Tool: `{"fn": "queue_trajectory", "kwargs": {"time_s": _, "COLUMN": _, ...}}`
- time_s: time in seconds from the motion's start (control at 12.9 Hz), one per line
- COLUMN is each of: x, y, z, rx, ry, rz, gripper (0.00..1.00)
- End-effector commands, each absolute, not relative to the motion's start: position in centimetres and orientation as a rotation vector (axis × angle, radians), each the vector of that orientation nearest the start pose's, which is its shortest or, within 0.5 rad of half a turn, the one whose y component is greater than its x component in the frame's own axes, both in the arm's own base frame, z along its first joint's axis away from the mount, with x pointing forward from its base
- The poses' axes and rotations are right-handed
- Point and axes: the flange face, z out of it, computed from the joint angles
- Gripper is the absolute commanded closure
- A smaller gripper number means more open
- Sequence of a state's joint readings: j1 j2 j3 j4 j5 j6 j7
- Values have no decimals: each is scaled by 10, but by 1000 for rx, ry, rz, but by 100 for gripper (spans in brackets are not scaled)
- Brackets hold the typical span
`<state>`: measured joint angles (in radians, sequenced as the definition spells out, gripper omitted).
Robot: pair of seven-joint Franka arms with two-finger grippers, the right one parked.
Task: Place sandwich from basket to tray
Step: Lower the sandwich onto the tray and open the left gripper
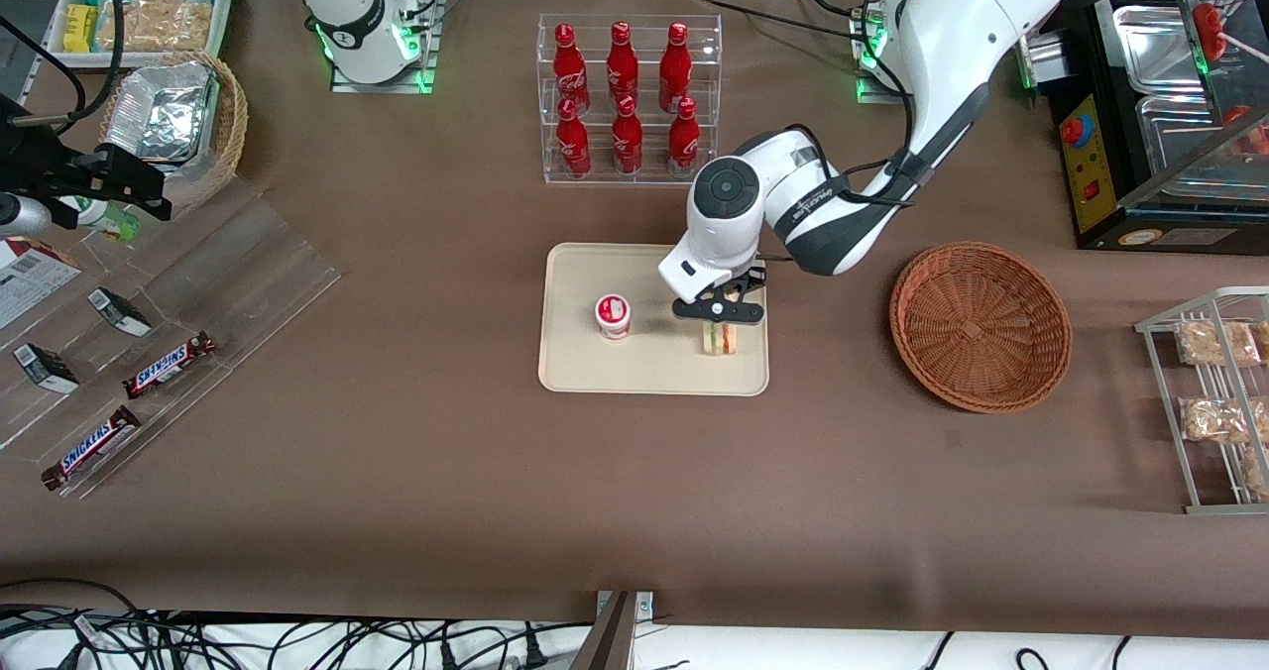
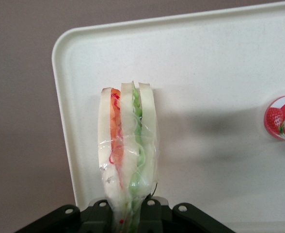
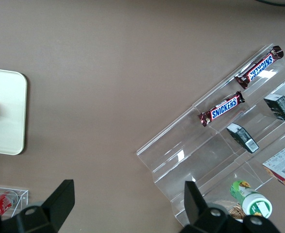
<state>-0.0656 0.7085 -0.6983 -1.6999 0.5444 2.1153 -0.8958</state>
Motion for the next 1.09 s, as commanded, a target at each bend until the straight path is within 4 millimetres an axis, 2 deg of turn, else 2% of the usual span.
{"fn": "queue_trajectory", "kwargs": {"time_s": 0.0, "x": 526, "y": -411, "z": 246, "rx": -3072, "ry": 129, "rz": 45, "gripper": 100}}
{"fn": "queue_trajectory", "kwargs": {"time_s": 0.39, "x": 518, "y": -419, "z": 222, "rx": -3037, "ry": 117, "rz": 53, "gripper": 100}}
{"fn": "queue_trajectory", "kwargs": {"time_s": 0.54, "x": 515, "y": -422, "z": 219, "rx": -3038, "ry": 121, "rz": 48, "gripper": 98}}
{"fn": "queue_trajectory", "kwargs": {"time_s": 0.62, "x": 516, "y": -421, "z": 220, "rx": -3038, "ry": 108, "rz": 48, "gripper": 65}}
{"fn": "queue_trajectory", "kwargs": {"time_s": 0.7, "x": 517, "y": -420, "z": 221, "rx": -3038, "ry": 65, "rz": 43, "gripper": 20}}
{"fn": "queue_trajectory", "kwargs": {"time_s": 0.78, "x": 517, "y": -421, "z": 224, "rx": -3039, "ry": 26, "rz": 33, "gripper": 0}}
{"fn": "queue_trajectory", "kwargs": {"time_s": 0.85, "x": 519, "y": -420, "z": 228, "rx": -3037, "ry": -7, "rz": 24, "gripper": 0}}
{"fn": "queue_trajectory", "kwargs": {"time_s": 1.01, "x": 530, "y": -413, "z": 252, "rx": -3043, "ry": -39, "rz": -23, "gripper": 0}}
